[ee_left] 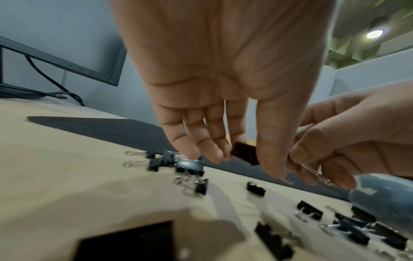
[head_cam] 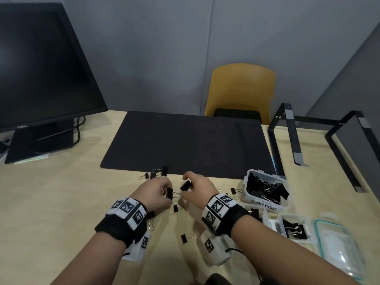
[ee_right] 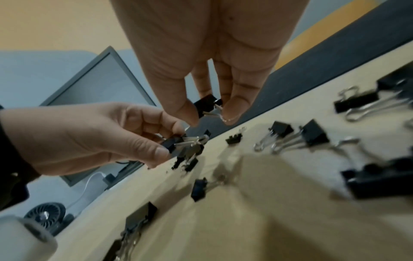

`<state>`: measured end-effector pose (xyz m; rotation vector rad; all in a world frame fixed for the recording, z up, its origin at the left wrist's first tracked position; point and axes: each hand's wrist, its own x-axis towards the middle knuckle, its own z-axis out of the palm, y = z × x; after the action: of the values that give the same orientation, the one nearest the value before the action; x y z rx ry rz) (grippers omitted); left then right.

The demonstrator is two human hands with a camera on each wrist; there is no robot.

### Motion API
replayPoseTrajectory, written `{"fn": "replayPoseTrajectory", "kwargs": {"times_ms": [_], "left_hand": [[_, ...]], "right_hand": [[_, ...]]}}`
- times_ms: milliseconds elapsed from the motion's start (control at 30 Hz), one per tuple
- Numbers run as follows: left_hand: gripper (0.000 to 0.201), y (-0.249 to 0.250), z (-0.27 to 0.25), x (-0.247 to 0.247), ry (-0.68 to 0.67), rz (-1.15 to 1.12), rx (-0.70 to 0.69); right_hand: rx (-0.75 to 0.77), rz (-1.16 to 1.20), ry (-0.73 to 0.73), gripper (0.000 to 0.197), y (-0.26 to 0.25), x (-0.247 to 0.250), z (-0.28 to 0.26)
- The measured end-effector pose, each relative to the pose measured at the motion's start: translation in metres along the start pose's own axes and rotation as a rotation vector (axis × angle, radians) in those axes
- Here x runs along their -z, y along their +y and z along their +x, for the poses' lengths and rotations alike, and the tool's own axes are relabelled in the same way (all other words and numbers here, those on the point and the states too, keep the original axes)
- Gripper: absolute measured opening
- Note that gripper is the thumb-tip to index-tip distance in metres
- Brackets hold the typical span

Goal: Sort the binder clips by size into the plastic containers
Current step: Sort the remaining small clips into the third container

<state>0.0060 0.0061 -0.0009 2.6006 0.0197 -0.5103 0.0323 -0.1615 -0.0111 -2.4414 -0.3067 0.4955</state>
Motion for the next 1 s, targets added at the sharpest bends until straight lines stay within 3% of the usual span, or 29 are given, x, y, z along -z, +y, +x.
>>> {"fn": "replayPoseTrajectory", "kwargs": {"times_ms": [167, 467, 567, 767, 867, 1000], "left_hand": [[0.034, 0.038, -0.002, -0.005, 0.028, -0.026, -0.086], [0.027, 0.114, -0.009, -0.026, 0.012, -0.091, -0.245], [0.027, 0.139, -0.01, -0.037, -0.004, -0.096, -0.301], [0.031, 0.182, -0.01, -0.059, -0.01, -0.09, -0.345], [0.035, 0.196, -0.009, -0.072, -0.02, -0.086, -0.332], [0.033, 0.208, -0.009, -0.087, -0.029, -0.08, -0.324]], "right_hand": [[-0.012, 0.071, 0.083, 0.017, 0.022, 0.032, -0.022], [-0.071, 0.129, 0.237, 0.002, 0.074, 0.097, -0.081], [-0.071, 0.042, 0.27, 0.01, 0.096, 0.119, -0.1], [-0.181, 0.027, 0.321, 0.004, 0.148, 0.153, -0.13], [-0.248, 0.022, 0.295, 0.017, 0.172, 0.158, -0.139], [-0.298, -0.006, 0.242, 0.018, 0.193, 0.153, -0.147]]}}
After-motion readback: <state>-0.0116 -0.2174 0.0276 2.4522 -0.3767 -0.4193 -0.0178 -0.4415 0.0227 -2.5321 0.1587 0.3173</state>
